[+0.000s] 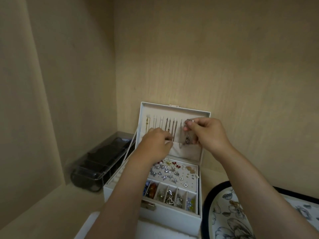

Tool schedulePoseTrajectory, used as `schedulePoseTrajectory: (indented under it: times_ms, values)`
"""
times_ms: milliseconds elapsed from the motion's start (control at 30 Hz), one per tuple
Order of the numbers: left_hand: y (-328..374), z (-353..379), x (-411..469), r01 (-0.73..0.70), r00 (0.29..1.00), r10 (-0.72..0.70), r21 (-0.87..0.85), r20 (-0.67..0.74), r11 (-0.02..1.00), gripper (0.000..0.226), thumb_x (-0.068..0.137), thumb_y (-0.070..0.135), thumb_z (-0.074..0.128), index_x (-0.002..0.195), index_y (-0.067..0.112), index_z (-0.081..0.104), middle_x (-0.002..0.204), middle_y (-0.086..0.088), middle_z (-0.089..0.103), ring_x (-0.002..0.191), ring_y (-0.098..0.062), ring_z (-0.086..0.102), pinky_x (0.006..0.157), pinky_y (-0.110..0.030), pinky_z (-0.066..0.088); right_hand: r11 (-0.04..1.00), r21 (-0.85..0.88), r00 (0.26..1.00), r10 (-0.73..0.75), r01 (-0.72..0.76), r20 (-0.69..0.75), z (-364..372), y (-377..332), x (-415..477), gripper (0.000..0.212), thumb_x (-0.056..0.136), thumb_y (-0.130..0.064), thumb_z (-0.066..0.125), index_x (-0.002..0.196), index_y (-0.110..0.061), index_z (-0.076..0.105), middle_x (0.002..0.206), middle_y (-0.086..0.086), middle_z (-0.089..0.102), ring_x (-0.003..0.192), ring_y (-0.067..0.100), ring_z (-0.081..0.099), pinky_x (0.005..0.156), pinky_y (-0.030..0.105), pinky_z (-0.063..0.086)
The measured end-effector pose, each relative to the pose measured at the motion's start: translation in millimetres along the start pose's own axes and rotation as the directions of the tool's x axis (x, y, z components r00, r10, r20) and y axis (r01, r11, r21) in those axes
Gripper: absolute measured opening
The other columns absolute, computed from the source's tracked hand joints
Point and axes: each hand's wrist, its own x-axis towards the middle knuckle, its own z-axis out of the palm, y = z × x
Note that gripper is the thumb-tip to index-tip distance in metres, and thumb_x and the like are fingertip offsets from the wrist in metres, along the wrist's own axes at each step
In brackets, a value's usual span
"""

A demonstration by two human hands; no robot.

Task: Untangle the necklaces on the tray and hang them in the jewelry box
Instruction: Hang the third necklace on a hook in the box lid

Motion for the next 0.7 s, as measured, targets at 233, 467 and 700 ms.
schedulePoseTrajectory:
  times_ms: [233,467,700]
  values:
    - [5.0,3.6,-2.6,-0.064,0.998,0.062,0.210,0.013,0.976,0.030,0.094,0.043,0.053,0.117,0.030,0.066,0.114,0.001,0.053,0.114,-0.020,0.038,0.101,-0.036,0.030,0.959,-0.260,0.993,-0.106,0.113,0.041,7.8,-0.3,26.5,0.022,0.096,-0.023,0.065,0.078,-0.018,0.076,0.069,-0.002,0.074,0.040,0.016,0.061,0.047,0.026,0.045]
    - [8.2,2.0,-3.0,-0.046,0.999,0.045,0.142,0.010,0.989,0.025,0.093,0.038,0.056,0.111,0.024,0.066,0.113,0.004,0.054,0.112,-0.017,0.040,0.102,-0.035,0.030,0.698,-0.667,0.954,-0.079,0.260,0.289,11.7,15.3,13.1,0.014,0.091,-0.022,0.065,0.092,-0.027,0.079,0.089,-0.011,0.075,0.068,0.002,0.064,0.071,0.032,0.058]
    - [11.2,1.9,-1.3,-0.043,0.998,0.038,0.151,0.041,0.988,0.029,0.092,0.042,0.056,0.114,0.027,0.067,0.114,0.003,0.064,0.114,-0.019,0.048,0.103,-0.039,0.034,0.581,-0.741,0.913,-0.010,0.337,0.407,10.8,24.4,1.0,0.025,0.089,-0.026,0.061,0.111,-0.027,0.074,0.105,-0.007,0.074,0.093,0.013,0.066,0.082,0.038,0.057]
